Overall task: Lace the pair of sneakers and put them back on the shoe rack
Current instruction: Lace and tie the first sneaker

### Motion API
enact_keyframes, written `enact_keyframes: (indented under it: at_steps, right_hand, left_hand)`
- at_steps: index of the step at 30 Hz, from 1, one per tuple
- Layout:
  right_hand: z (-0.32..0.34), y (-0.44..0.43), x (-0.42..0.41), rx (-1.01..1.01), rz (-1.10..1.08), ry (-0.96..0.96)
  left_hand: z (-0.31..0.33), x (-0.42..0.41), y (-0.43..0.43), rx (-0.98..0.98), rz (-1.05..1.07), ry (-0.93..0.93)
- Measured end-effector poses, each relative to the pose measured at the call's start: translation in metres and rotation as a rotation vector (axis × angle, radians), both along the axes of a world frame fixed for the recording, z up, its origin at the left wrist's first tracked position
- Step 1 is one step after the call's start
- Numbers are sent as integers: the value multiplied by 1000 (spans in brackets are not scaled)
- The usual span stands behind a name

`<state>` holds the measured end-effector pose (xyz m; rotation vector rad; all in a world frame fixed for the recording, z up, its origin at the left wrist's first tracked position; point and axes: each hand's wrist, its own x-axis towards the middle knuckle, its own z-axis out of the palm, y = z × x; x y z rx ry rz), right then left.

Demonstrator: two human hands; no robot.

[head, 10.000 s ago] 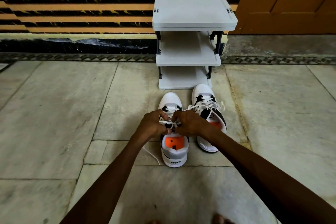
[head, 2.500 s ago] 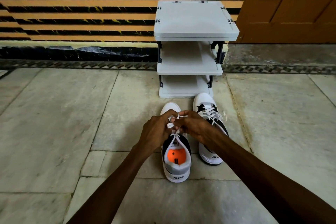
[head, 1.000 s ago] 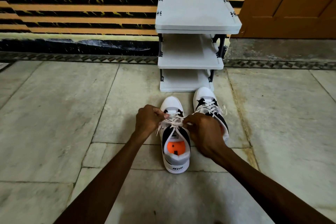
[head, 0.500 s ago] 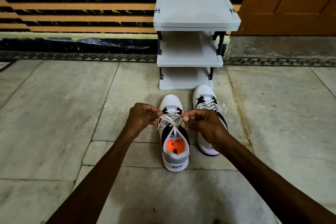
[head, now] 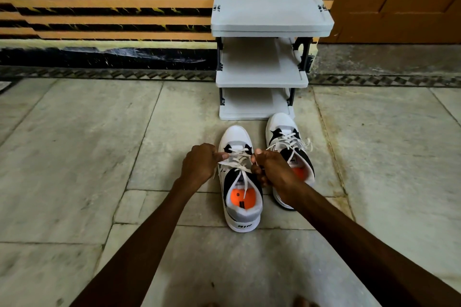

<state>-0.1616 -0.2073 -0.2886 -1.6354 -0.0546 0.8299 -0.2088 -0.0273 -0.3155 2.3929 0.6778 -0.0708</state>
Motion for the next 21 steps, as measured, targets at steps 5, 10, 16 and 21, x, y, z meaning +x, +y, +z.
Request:
enact_keyframes:
  at_steps: [5, 10, 16, 21]
  right_hand:
    - [-4, -4, 0, 56, -19, -15]
    - [-2, 1, 0, 188, -48, 56]
    - [3, -1, -2, 167, -61, 87]
    - [-2, -3, -5, 5, -3, 0]
  left_hand:
    - [5, -5, 7, -504, 60, -162]
    - [17, -11, 16, -648, 19, -156]
    - [11, -6, 5, -486, 152, -200]
    - [-1, 4, -5, -227, 237, -46]
